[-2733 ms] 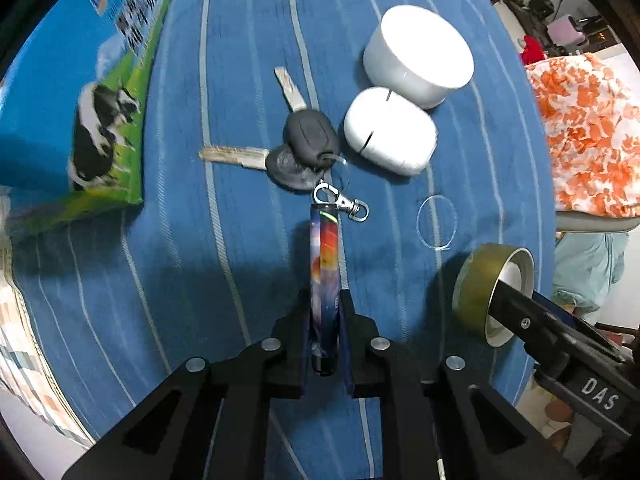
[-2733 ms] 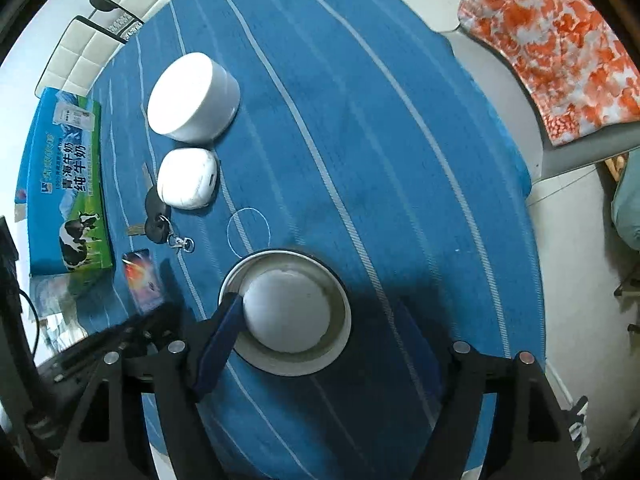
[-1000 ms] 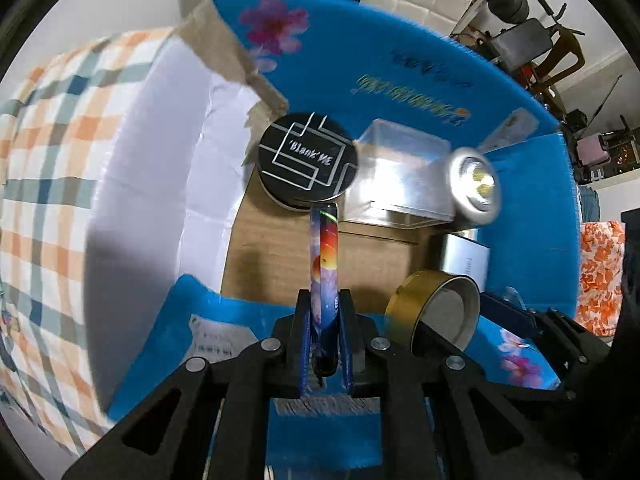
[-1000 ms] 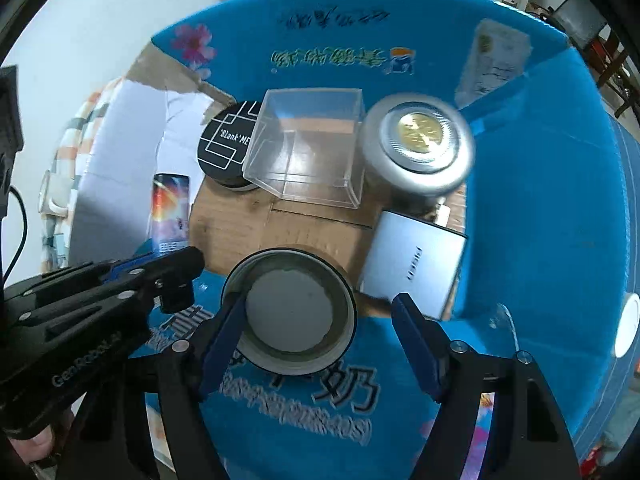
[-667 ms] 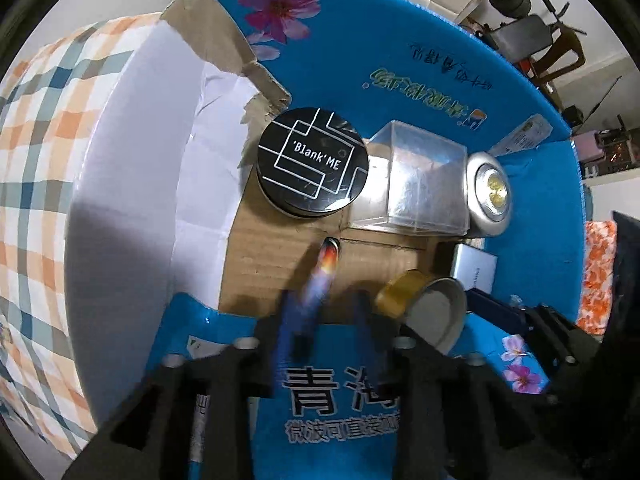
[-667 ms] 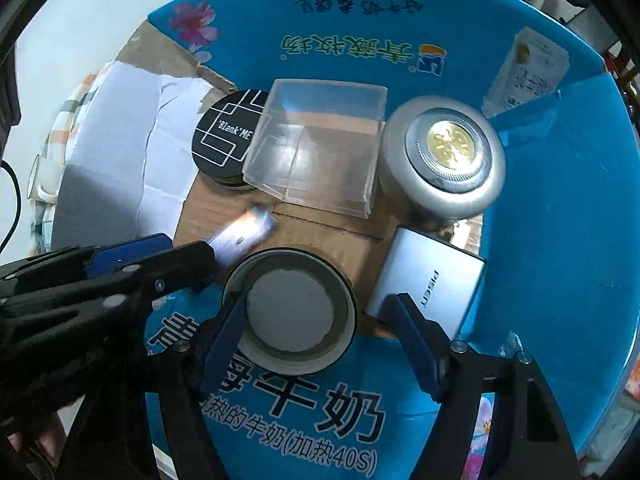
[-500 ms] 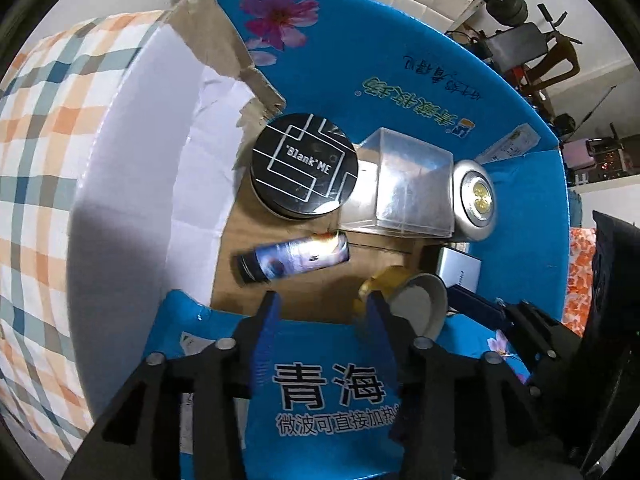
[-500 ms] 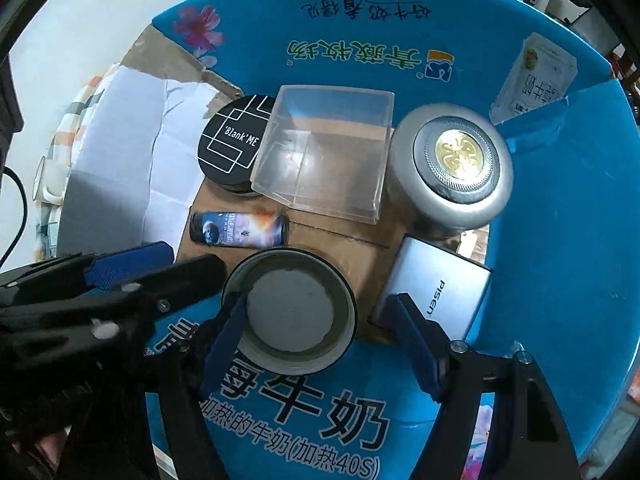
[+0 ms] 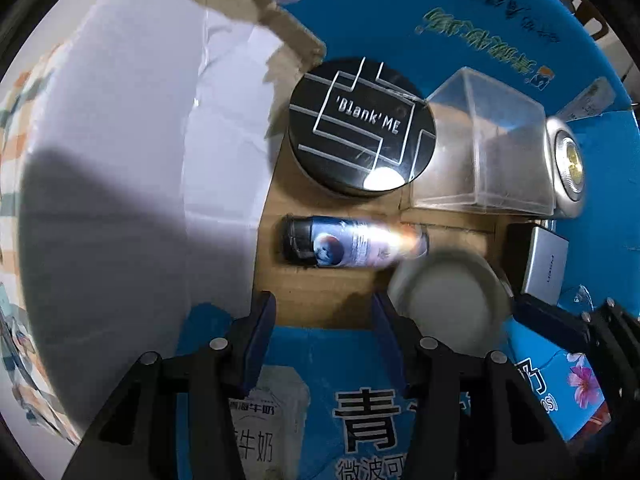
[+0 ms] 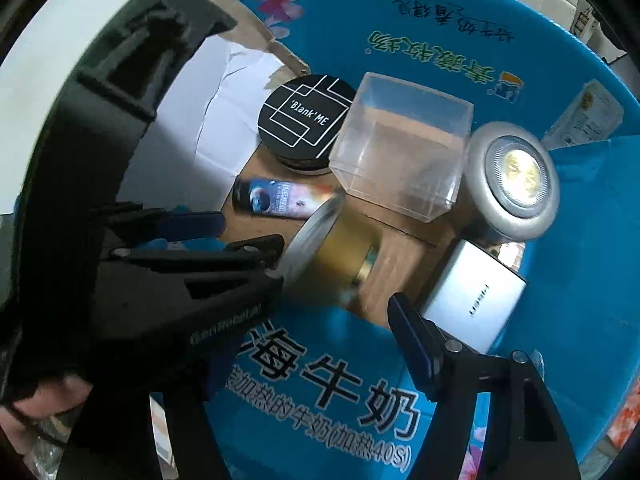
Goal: Organize rigid objects
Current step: 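Lower the lighter and tape roll into the blue box and release both, then move both tools back over the white containers and keys, then grasp the white egg-shaped case with the left tool while the right tool grasps the white round container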
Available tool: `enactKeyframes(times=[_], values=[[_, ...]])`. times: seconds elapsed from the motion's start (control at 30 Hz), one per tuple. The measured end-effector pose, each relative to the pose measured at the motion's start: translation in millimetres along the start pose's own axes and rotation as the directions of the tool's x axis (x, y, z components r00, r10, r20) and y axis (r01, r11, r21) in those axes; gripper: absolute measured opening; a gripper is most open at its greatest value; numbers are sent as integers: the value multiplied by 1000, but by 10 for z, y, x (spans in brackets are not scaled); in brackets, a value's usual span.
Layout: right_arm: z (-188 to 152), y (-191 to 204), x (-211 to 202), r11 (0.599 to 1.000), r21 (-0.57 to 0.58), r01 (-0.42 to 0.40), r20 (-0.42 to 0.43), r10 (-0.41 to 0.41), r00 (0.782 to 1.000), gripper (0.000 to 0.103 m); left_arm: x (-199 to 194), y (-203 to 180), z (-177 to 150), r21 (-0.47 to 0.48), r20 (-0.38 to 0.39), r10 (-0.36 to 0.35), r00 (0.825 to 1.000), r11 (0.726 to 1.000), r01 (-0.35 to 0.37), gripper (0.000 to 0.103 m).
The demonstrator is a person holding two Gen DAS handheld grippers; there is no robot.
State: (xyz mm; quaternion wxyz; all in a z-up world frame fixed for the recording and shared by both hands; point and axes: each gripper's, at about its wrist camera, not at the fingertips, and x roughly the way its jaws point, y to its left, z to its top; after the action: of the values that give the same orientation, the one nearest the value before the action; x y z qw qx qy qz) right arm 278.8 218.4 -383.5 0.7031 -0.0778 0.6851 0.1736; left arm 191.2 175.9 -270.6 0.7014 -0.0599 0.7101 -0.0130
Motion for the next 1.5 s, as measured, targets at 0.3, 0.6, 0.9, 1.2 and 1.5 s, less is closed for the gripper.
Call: enactKeyframes(times=[0.3,0.6,0.9,1.2,1.5], values=[[-329,-426,-628,993,122,1,97,-13,995,75,-473,65,-90,-48,63,-64,996,997,67,47],[-830,-1044,-1491,943,333,24,231,-107,967,79,-1440,-584,-331,30,274,-73,959,997,67,62],[-1767,-2386,-1929,796,602,65,198,-227,953,79,-1505,-2110,-516,214,284,-159,946,972,99,62],[-1590,-3327,-904,793,595,130,28,-182,983,79,-914,-2933,-550,193,270,-4,963,980,-50,62],[-1570,-3527,-449,812,573,117,-9,-136,991,71,-699,-3217,-468,159,287,112,951,974,-163,62]])
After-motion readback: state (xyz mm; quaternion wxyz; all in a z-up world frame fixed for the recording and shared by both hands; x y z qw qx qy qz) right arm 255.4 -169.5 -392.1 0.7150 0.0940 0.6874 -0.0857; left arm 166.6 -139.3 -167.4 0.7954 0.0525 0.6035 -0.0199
